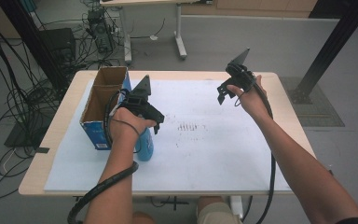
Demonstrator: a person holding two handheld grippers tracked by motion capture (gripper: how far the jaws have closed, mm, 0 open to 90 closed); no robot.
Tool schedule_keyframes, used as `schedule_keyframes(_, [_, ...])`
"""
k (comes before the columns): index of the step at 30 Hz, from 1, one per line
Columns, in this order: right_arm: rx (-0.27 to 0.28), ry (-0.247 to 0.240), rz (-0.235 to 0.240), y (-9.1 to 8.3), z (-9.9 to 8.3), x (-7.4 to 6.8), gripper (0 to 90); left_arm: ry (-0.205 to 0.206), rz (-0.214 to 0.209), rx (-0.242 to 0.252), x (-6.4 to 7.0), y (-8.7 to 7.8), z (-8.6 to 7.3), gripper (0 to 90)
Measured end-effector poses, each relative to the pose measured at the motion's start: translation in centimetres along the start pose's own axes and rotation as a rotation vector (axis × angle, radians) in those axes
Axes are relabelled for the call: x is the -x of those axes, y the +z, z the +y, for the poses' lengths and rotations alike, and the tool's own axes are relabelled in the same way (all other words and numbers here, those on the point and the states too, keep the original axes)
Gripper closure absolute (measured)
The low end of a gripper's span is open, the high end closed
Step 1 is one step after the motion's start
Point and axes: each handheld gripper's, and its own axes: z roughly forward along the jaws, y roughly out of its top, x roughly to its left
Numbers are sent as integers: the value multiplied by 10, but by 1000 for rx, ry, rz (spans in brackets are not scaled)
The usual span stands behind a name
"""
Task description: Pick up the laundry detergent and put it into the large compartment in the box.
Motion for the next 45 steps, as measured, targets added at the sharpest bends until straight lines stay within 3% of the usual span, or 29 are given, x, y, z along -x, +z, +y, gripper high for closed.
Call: schedule_keyframes(45, [5,5,7,-3,-3,3,77,6,5,7,4,-2,0,48])
